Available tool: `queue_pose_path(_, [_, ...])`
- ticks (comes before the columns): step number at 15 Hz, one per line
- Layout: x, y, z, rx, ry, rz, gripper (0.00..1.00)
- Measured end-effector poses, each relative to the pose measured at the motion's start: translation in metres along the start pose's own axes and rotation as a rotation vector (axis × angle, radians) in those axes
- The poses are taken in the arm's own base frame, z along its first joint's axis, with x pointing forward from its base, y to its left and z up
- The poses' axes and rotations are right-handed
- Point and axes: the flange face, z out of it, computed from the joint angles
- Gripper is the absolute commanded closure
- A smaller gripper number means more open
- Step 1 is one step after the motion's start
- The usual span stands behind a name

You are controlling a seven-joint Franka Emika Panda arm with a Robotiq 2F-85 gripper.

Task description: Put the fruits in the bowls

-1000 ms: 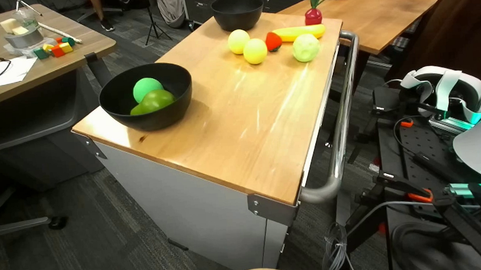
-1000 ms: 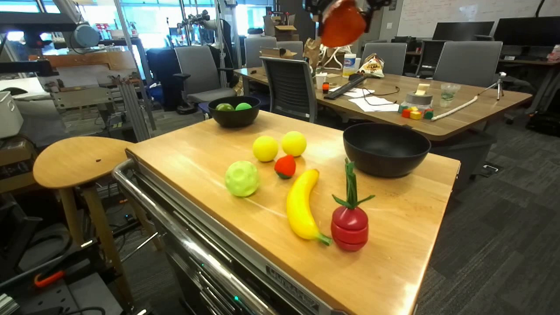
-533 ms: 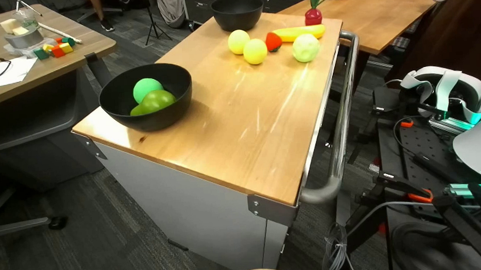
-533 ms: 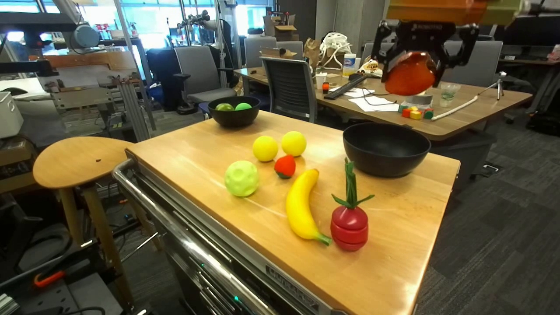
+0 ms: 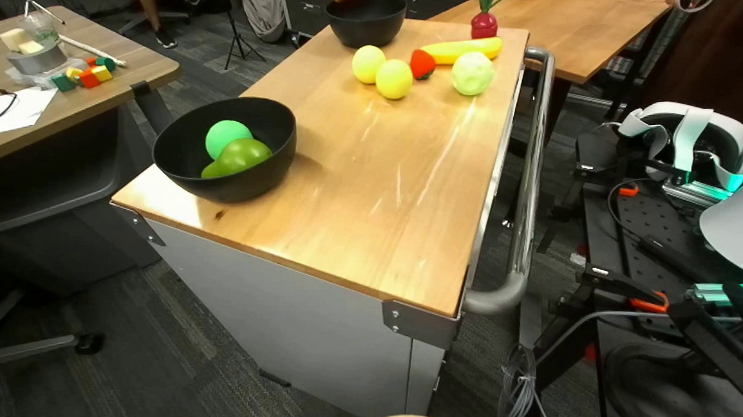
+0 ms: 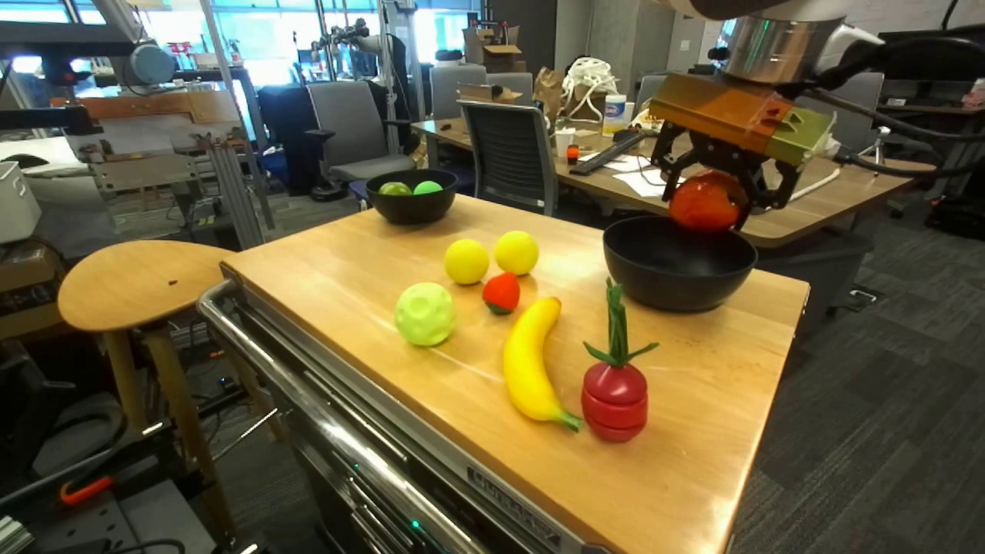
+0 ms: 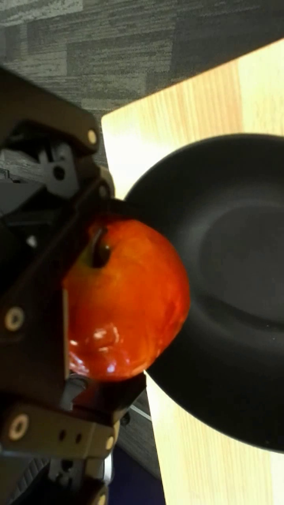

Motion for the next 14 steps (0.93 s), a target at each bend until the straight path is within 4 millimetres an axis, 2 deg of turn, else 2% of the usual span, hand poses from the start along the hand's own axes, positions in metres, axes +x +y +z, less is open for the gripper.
queue_pose_path(1, [0.002,-0.003,0.005,-0.008,-0.012,0.016,0.33])
queue_pose_path(3, [0.004,-0.011,0.012,-0.024,-0.037,0.045,0.02])
queue_pose_path(6, [0.007,-0.024,0.013,-0.041,-0.075,0.081,0.00])
queue_pose_path(9, [0.011,-0.046,0.003,-0.044,-0.110,0.092,0.00])
queue_pose_path(11, [0.014,-0.069,-0.017,-0.050,-0.131,0.068,0.00])
queue_pose_path(14, [0.008,-0.117,-0.055,-0.056,-0.190,-0.006,0.00])
